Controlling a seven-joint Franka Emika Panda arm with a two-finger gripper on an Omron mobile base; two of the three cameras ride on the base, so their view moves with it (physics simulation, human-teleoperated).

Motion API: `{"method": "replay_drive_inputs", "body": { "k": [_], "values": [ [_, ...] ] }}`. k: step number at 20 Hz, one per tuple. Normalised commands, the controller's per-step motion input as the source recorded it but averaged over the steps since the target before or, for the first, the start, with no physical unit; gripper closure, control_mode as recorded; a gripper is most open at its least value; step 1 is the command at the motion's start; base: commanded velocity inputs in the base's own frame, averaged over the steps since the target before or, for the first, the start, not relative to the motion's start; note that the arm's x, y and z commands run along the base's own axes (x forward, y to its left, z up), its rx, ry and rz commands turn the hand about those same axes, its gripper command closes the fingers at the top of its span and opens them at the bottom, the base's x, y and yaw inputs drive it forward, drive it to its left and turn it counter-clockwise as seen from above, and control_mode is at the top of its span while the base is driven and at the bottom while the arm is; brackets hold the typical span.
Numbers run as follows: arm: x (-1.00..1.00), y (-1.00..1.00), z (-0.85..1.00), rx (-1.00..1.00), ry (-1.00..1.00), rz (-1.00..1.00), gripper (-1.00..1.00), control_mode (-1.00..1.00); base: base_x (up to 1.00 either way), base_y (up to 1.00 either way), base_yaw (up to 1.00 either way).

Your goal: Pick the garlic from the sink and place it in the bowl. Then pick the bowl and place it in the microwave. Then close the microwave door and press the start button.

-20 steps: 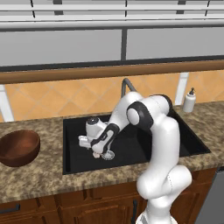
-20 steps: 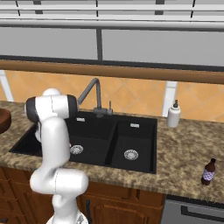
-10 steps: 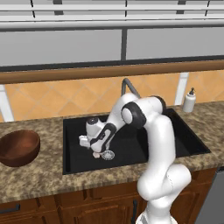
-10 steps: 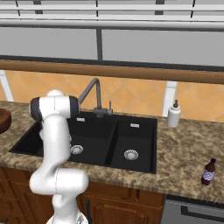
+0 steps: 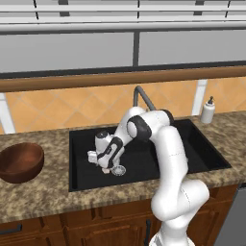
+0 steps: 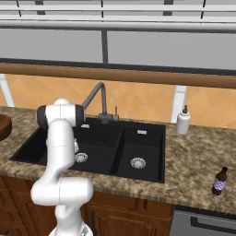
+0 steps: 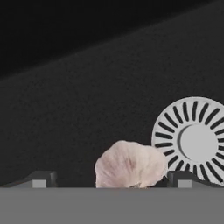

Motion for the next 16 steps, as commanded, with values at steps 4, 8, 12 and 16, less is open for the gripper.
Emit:
{"method": "replay_drive_inputs", "body": {
  "k": [4, 8, 12, 16],
  "values": [
    [0.26, 0.00, -0.38, 0.00, 0.04, 0.00, -1.00, -1.00, 0.00, 0.00, 0.00],
    [0.00, 0.21, -0.43, 0.00, 0.07, 0.00, -1.00, -1.00, 0.00, 0.00, 0.00],
    [-0.07, 0.03, -0.49, 0.00, 0.12, -0.03, -1.00, -1.00, 0.00, 0.00, 0.00],
    [-0.44, 0.00, -0.55, 0.00, 0.05, -0.01, -1.00, -1.00, 0.00, 0.00, 0.00]
  ]
}}
